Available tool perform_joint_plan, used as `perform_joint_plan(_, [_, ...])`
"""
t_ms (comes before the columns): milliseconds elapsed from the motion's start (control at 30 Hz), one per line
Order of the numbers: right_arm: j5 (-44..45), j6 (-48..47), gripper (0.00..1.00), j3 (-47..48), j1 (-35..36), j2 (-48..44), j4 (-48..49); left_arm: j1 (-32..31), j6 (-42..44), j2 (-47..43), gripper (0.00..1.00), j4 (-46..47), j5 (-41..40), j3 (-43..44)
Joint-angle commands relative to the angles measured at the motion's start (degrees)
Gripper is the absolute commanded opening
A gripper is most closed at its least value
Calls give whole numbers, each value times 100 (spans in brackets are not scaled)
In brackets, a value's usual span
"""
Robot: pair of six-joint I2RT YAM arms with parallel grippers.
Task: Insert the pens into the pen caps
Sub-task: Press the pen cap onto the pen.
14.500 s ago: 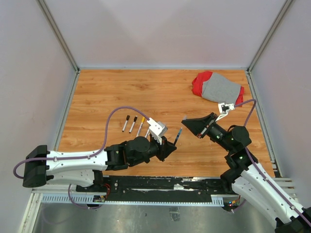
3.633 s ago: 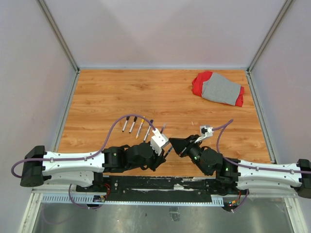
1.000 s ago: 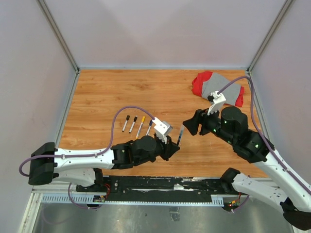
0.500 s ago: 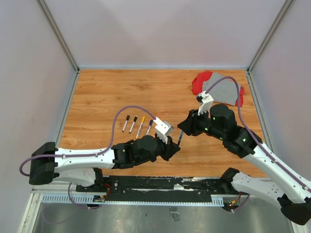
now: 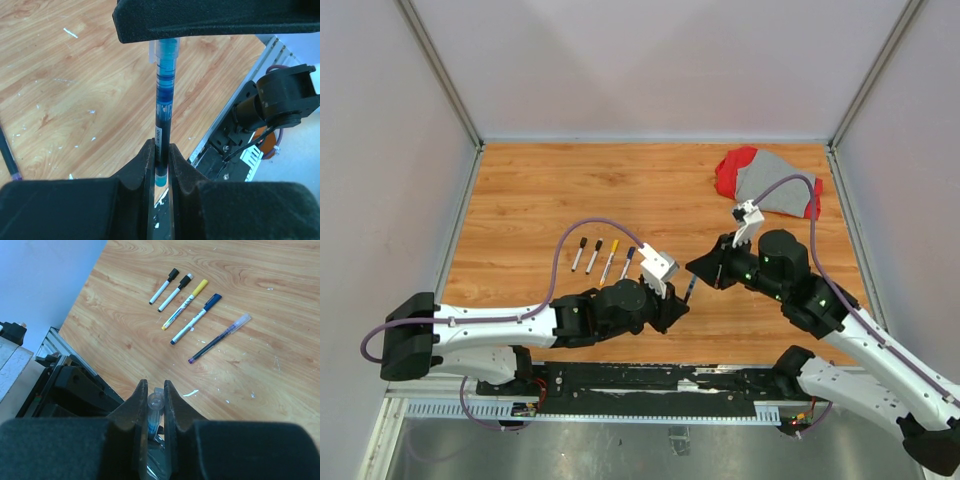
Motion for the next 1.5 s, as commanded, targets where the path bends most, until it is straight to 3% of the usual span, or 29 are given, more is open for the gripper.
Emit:
perform_joint_plan(0, [-253,355,1,-507,87,-113,94,38,115,-215,0,546,-313,311])
perform_joint_plan(67, [-109,381,1,-691,276,-132,143,36,164,-295,1,648,-381,327])
perform_joint_plan(267, [1662,457,0,-952,1587,-108,-174,21,245,-664,1,1166,-461,215])
perform_joint_plan(500, [1156,1695,1,-1879,1817,-242,727,-45,462,-905,1,1357,-615,240])
perform_joint_plan(833, [369,2646,1,-2520,1820,-266,1765,-59,491,-931,1,1417,-580,249])
perform_joint_plan(933, [675,2550,1,-2386,1977,-278,1486,-68,496,-941,1,1425,-589,242])
perform_joint_plan(1167, [2487,2047,1,-1466,2953,152,-6,-67,489,-919,1,1384,-602,265])
perform_joint_plan(1467, [2465,2041,1,-1840,3024,-217,1004,-67,468,-1016,0,1314,-632,113])
